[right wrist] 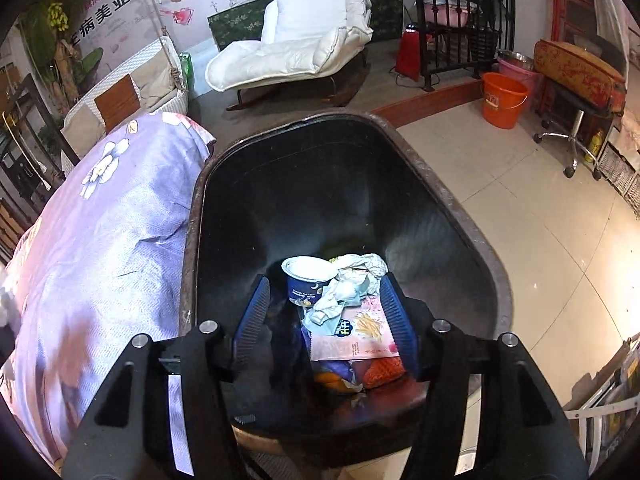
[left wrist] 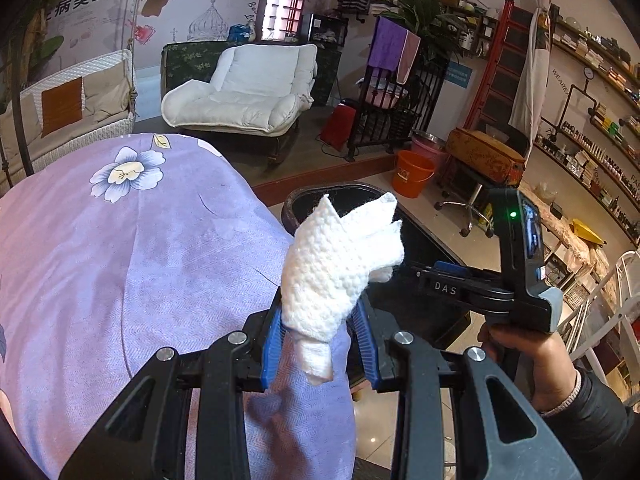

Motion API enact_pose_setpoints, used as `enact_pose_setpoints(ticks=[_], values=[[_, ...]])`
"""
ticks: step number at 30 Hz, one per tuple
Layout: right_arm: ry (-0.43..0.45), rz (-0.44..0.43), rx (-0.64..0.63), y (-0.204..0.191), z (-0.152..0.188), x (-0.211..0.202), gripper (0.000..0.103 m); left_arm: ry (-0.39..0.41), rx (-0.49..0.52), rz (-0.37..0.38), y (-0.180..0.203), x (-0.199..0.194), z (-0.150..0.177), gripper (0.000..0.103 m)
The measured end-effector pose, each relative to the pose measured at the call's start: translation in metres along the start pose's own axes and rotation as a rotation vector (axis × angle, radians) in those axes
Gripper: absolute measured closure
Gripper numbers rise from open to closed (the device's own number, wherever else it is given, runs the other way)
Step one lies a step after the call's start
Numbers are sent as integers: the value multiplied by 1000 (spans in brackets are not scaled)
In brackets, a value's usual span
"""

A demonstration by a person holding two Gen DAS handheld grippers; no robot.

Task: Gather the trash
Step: 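Lower the white wipe into the bin and open the left tool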

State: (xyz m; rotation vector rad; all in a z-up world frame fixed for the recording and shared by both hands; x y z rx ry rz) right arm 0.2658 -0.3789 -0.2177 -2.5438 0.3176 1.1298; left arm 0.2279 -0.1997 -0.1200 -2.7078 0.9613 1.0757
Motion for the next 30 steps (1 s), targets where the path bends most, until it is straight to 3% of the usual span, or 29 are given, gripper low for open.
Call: enact_pose_setpoints(ticks=[11,18,30], values=[[165,88,33,37,-7,-64,27,-71,98,81,42,47,-10,70],[210,130,64,60,-15,-88,24,-135,134,120,64,82,-10,70],[257,170,128,91,-21,-109,22,-214,186,106,84,130,-9,70]])
Point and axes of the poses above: each gripper's, at about its wrist camera, not at the fingertips, and x roughly the way its jaws point, y to its right, z to its underside, the point moved 10 cm from there along x, roughly the way its jaws point
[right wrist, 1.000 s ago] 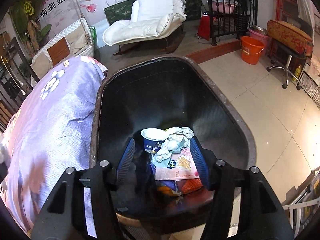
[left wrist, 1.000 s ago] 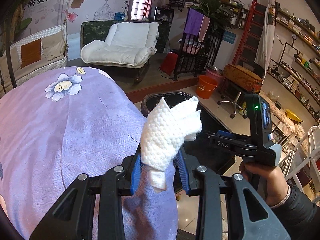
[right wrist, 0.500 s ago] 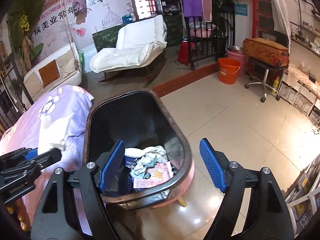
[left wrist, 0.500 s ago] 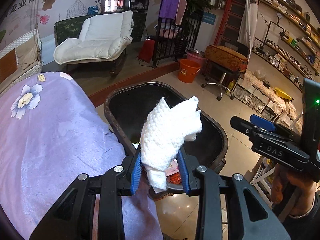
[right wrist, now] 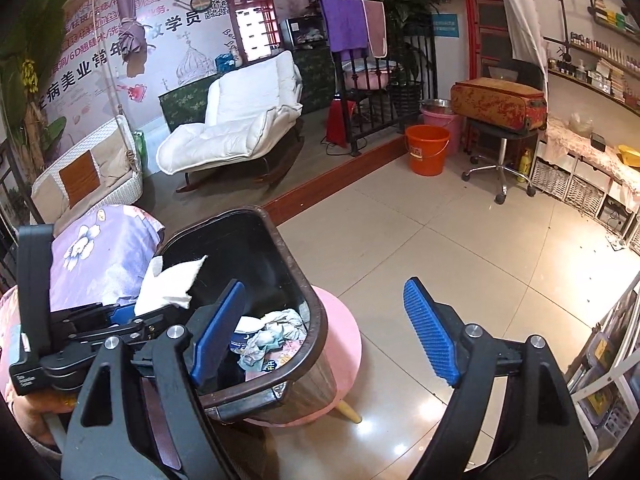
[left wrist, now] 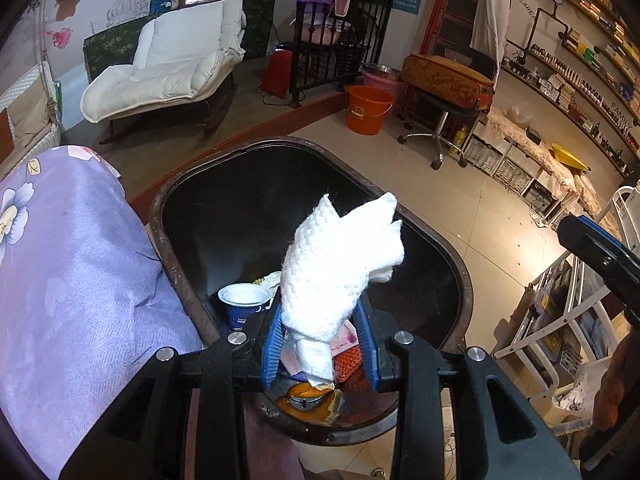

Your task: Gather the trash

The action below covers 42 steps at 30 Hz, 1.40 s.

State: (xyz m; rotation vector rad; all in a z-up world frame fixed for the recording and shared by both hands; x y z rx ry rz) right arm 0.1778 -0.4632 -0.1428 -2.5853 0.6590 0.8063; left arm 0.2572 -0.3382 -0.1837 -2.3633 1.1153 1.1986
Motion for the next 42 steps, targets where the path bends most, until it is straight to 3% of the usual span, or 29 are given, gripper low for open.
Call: enact_pose_setpoints(ticks=[7,10,11,15,22,29,35,42], values=[[7,8,23,10,-1,-3,21,-47,12,-11,-3,20,1,68],[10,13,29,13,-2,-4,20,-54,17,-24,-3,24,-1,62],[13,14,31,13,-1,-5,20,-53,14,-25,-4,23,-1,56],[20,25,38,16,-3,-6,17,0,16,-22,2,12,-6,34],[53,37,43,14,-8,-13,13,144,18,-38,0,-45,-11,22],[90,-30,5,-22,-10,-29,12,316,-46,-200,-39,-128,8,9],[146,-128,-97,-84,-1,-55,7,425,-110,-394,-77,-202,44,5],[192,-250,-196,-152,15,-86,5,495,-251,-568,-124,-275,80,5]])
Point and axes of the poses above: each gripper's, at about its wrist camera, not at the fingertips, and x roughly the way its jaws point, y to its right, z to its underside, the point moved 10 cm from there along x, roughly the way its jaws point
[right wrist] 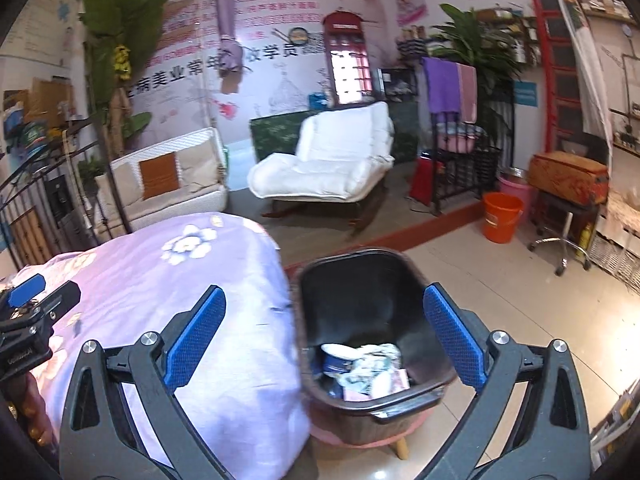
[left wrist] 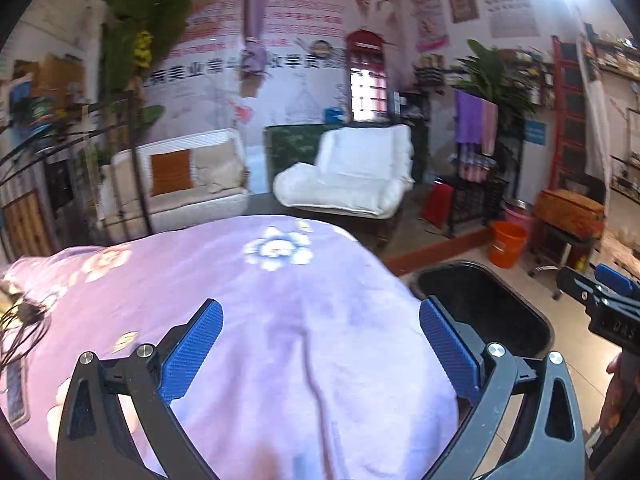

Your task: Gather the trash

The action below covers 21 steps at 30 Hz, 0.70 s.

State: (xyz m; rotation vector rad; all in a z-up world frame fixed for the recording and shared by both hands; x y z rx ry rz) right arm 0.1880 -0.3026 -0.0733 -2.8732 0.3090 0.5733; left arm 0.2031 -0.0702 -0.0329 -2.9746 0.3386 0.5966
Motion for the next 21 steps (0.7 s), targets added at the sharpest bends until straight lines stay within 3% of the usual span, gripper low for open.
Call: enact_pose_setpoints(ticks=[9,13,21], values=[[31,-91,-85,-68,9,-19,5,63,-53,-177,-56,-41,1,5],[20,-117,-92,-85,15,-28,5,73,-63,-216,-69,-52,4,5],[33,-148,-171,-113,23,-43,5,64,-115,-224,-82,-69,21,5]])
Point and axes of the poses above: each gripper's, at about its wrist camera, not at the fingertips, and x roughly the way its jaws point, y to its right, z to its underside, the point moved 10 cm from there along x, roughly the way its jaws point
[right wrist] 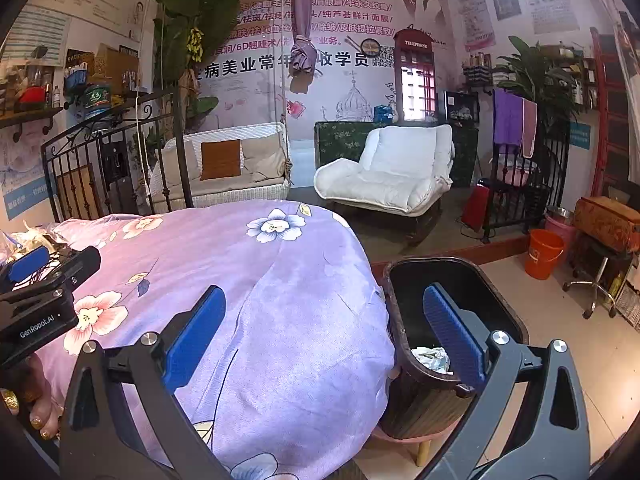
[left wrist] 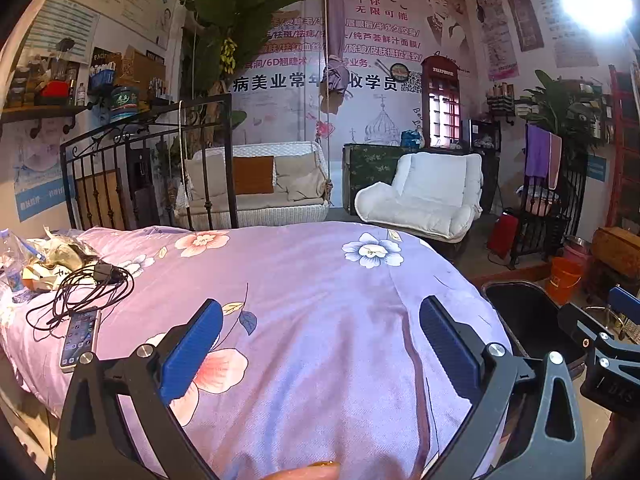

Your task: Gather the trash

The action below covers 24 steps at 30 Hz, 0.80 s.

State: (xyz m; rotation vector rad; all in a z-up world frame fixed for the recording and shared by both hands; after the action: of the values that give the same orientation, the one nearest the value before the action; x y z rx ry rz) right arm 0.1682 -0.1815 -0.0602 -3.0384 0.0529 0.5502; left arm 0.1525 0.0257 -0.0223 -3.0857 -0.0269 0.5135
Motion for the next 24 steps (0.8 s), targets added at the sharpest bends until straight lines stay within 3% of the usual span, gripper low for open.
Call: enact_pose_setpoints(ticks=[24], values=[[-3,-9,-8,-11,3,-3,5,19,-16,-6,-5,-3,-4,5]])
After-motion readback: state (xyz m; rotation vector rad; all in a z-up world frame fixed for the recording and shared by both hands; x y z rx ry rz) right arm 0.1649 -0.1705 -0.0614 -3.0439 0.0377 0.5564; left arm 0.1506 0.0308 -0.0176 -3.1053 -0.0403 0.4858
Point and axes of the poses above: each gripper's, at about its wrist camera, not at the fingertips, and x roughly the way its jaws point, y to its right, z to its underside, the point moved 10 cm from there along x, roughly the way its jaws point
